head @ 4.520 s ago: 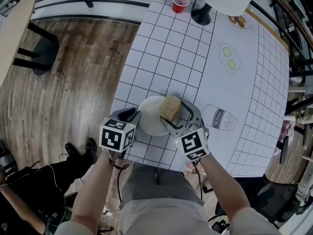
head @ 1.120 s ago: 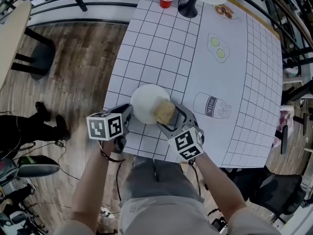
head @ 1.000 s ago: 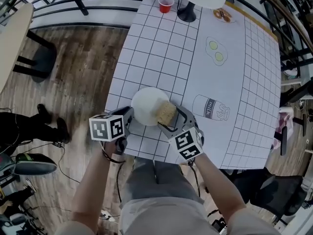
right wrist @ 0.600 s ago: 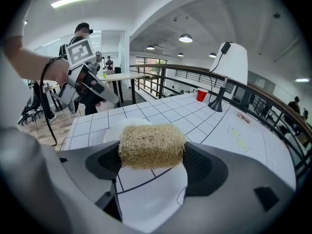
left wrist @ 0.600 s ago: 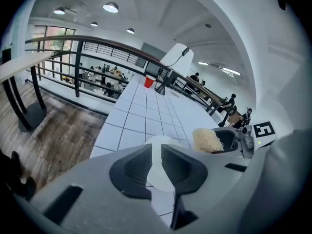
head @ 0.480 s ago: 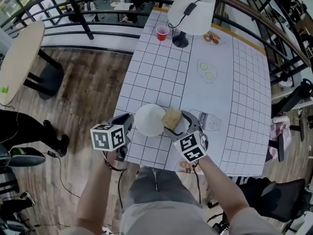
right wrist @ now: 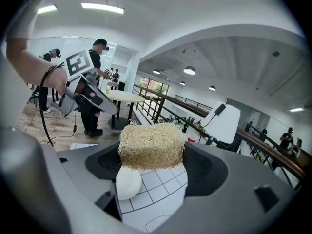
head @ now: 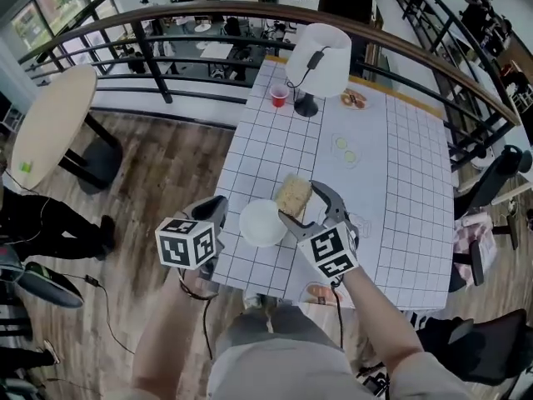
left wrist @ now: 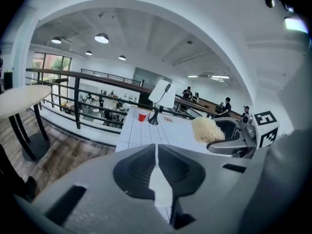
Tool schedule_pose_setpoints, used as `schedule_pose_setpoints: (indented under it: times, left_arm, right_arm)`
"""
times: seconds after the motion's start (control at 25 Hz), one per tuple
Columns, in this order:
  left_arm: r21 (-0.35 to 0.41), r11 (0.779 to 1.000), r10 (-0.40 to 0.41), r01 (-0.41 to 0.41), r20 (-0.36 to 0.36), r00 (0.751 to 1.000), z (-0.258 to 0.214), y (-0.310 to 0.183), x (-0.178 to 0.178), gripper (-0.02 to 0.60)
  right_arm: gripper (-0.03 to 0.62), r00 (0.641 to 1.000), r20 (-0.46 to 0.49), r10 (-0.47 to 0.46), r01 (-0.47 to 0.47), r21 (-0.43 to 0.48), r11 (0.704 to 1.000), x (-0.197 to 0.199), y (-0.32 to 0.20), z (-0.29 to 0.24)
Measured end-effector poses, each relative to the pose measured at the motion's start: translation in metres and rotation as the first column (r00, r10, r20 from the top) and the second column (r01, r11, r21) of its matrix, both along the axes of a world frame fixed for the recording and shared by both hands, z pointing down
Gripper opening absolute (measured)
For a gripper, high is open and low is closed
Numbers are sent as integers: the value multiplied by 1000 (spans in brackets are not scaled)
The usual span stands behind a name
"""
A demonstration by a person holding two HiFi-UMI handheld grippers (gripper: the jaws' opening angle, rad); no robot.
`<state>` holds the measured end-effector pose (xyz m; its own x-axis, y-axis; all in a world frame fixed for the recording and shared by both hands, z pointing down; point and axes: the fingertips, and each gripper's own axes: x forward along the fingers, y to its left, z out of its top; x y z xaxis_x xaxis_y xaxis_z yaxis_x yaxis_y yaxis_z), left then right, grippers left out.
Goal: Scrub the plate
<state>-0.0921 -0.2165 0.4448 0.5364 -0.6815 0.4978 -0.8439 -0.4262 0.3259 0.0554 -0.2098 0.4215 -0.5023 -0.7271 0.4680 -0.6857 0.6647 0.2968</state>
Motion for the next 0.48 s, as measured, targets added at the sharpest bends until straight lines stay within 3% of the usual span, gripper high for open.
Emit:
schedule_pose_setpoints:
  times: [0.16,0.24,0.4,0.48]
  left_arm:
    - [126,992,19,-18,-2,1000,-61,-2,2,25]
    - [226,974,-9,6,10,1000,-95,-6,-3,20]
    - [432,902,-71,14,115,991,-157,-4,-15,15]
    - [498,867,-69,-2,125,990,-186,2,-15,15]
  right_arm:
    - [373,997,73,-16,12,50,999,-12,4,-51]
    - [373,996,79,-31,23,102,995,-17,6,-79]
    - [373,991,105,-78,53,219,974,-29,16,-137]
    - [373,985,131,-108,71,258,963,-35,23,-165]
